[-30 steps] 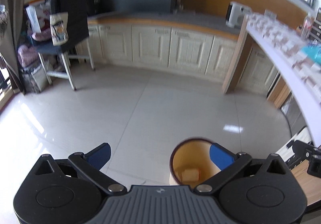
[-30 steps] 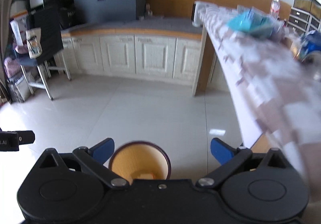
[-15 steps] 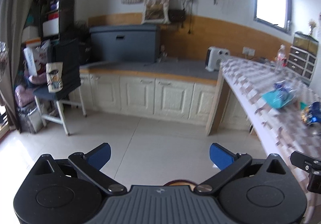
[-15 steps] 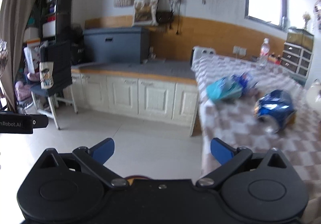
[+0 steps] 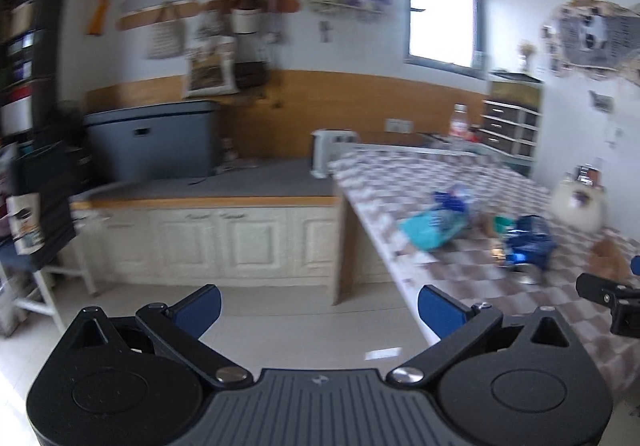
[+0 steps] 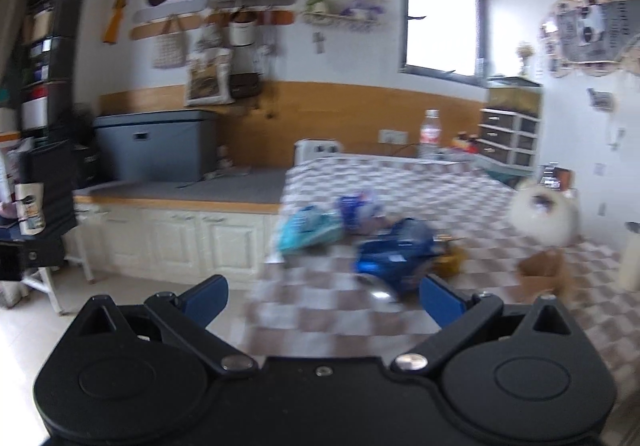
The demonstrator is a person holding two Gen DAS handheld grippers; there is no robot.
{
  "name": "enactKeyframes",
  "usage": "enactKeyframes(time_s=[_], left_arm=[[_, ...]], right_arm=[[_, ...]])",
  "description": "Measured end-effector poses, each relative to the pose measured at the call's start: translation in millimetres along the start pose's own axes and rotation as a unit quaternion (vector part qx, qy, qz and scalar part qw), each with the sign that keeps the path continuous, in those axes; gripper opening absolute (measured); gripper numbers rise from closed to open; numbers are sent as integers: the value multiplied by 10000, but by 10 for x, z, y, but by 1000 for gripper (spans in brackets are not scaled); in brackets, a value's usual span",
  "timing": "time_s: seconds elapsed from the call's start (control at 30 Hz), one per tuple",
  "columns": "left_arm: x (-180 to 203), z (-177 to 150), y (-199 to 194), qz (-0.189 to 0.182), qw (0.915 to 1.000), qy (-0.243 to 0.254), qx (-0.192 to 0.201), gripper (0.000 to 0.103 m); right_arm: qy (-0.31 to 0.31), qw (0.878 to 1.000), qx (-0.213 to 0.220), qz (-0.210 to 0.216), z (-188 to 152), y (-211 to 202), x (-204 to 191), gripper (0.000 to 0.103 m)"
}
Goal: Collect trash
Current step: 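Move both open grippers back toward the checkered table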
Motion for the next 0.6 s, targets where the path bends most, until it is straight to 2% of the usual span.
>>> enactKeyframes(time_s=[0.2, 0.47, 0.6], left_arm=[[339, 123, 309, -514, 9987, 22, -63, 103], [692, 234, 752, -1076, 9935, 305, -231, 103], [808, 198, 1054, -1304, 9900, 377, -384, 103]], right_arm=[[215, 9979, -67, -614, -54, 165, 647, 103], [416, 9874, -254, -1506, -77, 560, 1467, 103], [608, 9835, -534, -1620, -68, 860, 1785, 103]])
Point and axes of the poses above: each gripper's, at about its wrist camera, not at the fingertips, and y roughly the way its jaws point, x to its right, z to its top, the point moved 5 cm from there along y, roughly the way its jaws point, and after that the axes turned 7 degrees about -z, right-handed, at the moved point
